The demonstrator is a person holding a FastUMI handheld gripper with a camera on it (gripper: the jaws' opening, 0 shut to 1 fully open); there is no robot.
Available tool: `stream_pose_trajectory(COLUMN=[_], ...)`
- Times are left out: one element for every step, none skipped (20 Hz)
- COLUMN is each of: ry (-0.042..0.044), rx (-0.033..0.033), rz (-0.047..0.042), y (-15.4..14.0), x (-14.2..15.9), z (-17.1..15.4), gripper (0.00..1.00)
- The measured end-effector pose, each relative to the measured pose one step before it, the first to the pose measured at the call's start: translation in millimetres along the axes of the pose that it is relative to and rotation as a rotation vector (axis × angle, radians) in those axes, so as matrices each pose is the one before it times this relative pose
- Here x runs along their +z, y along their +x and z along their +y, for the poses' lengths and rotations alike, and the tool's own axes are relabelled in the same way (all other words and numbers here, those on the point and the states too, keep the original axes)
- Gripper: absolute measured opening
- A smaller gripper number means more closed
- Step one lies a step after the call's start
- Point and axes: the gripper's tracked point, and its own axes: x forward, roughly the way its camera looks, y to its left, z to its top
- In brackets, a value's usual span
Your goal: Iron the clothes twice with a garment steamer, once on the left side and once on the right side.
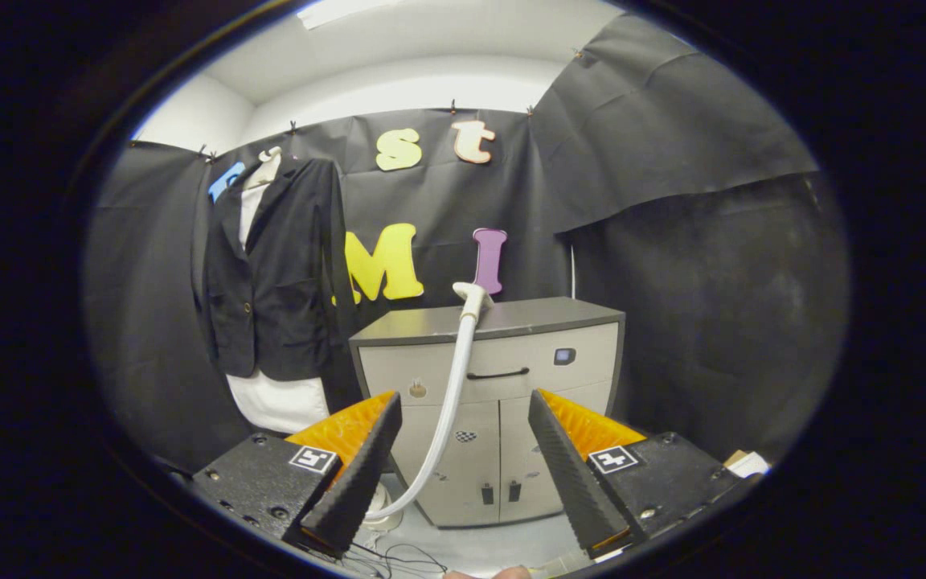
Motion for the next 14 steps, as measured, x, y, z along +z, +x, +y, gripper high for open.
stream_pose_trajectory(ry=[0.00734, 0.01177, 0.00881, 0.00571, 0.00071, -0.0039, -0.00497, -0.00368, -0.00634, -0.00726, -0.00205, 0.00068, 0.00311, 0.0065], rx=[-0.01059, -0.00909, -0.00702, -0.00826, -0.00787, -0.00809, -0.00601, -0.00347, -0.01143, -0.01331, -0.00208, 0.00139, 0.00724, 0.01304], rz=[0.00558, 0.01104, 0.00658, 0.00603, 0.00274, 0.00228, 0.00169, 0.00095, 0.00677, 0.01048, 0.00342, 0.00931, 0.00695, 0.01731], y=[1.13, -1.13, -0.09, -1.38, 0.26, 0.27, 1.73, 2.69, 5.65, 7.39, 6.54, 10.38, 10.04, 13.53], x=[-3.46, -3.21, -2.69, -0.1, -0.33, 1.07, 0.85, 1.53, -0.63, -0.12, 1.22, 2.05, 0.29, 1.78], z=[4.0, 5.03, 3.56, 2.97, 0.39, 0.11, -1.17, -1.56, -3.52, -4.83, -1.64, -1.29, 1.21, 1.33], gripper=[0.99, 0.99, 0.99, 0.99, 0.99, 0.99, 0.99, 0.99, 0.99, 0.99, 0.99, 0.99, 0.99, 0.99])
